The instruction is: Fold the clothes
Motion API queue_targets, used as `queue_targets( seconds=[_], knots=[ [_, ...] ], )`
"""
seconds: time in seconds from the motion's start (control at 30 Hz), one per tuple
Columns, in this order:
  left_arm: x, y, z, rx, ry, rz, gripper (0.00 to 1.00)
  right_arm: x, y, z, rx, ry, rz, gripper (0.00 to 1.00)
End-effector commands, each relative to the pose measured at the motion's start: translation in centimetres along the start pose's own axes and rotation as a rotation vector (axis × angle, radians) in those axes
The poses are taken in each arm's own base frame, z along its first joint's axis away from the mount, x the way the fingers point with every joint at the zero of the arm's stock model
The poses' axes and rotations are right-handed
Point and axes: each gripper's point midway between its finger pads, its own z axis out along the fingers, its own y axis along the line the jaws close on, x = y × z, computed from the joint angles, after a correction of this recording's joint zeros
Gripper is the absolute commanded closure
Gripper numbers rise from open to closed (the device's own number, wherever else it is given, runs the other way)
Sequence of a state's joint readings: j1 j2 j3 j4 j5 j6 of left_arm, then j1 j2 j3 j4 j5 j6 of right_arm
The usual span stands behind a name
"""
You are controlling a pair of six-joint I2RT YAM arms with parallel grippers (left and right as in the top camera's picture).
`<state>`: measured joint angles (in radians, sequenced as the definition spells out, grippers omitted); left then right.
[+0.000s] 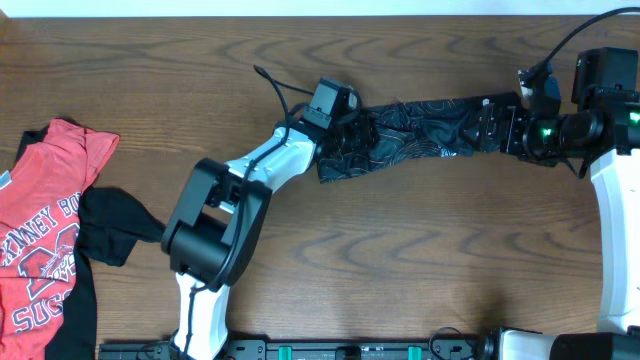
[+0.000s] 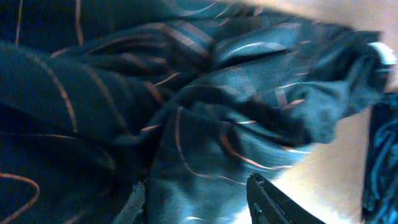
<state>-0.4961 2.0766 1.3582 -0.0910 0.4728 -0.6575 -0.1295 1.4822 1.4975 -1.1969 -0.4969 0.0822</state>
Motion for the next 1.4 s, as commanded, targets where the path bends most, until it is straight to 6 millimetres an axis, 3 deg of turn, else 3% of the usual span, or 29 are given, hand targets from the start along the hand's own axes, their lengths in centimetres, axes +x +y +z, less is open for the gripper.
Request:
queue_targets(
  seconds=[0.0,0.17,0.3,0.43,0.6,0.8,1.0,1.37],
  knots=[
    [-0.8,-3.3,-2.2,0.065,-0.042,0.05,0.48,0.0,0.3,0.2,-0.002,0.005,-0.031,0.01],
    [0.4,-5.2,-2.3,0.091,-0.028,0.103,0.43,-0.1,0.4,0.2,-0.003,0.003,-0.032,0.01],
    [1.8,-5.0,-1.5,0.061,0.004,0.118,0.43,-0.1,0.4,0.2,-0.006,0.003,-0.032,0.01],
    [-0.9,-2.2,-2.0,-0.08,-0.117,0.128,0.43,0.0,0.4,0.2,-0.008,0.006,-0.03,0.01],
    [-3.7,1.4,-3.6,-0.126,-0.154,0.056,0.43,0.2,0.5,0.2,-0.012,0.015,-0.03,0.01],
    [-3.1,3.5,-2.5,-0.118,-0.09,0.024,0.43,0.2,0.6,0.1,-0.02,0.014,-0.031,0.01],
    [-0.7,2.5,-0.7,-0.074,-0.007,0.038,0.43,0.2,0.8,0.2,-0.031,0.016,-0.03,0.01],
    [2.4,-0.3,0.6,-0.033,0.058,0.093,0.42,0.3,0.8,0.1,-0.032,0.017,-0.029,0.01]
  ],
)
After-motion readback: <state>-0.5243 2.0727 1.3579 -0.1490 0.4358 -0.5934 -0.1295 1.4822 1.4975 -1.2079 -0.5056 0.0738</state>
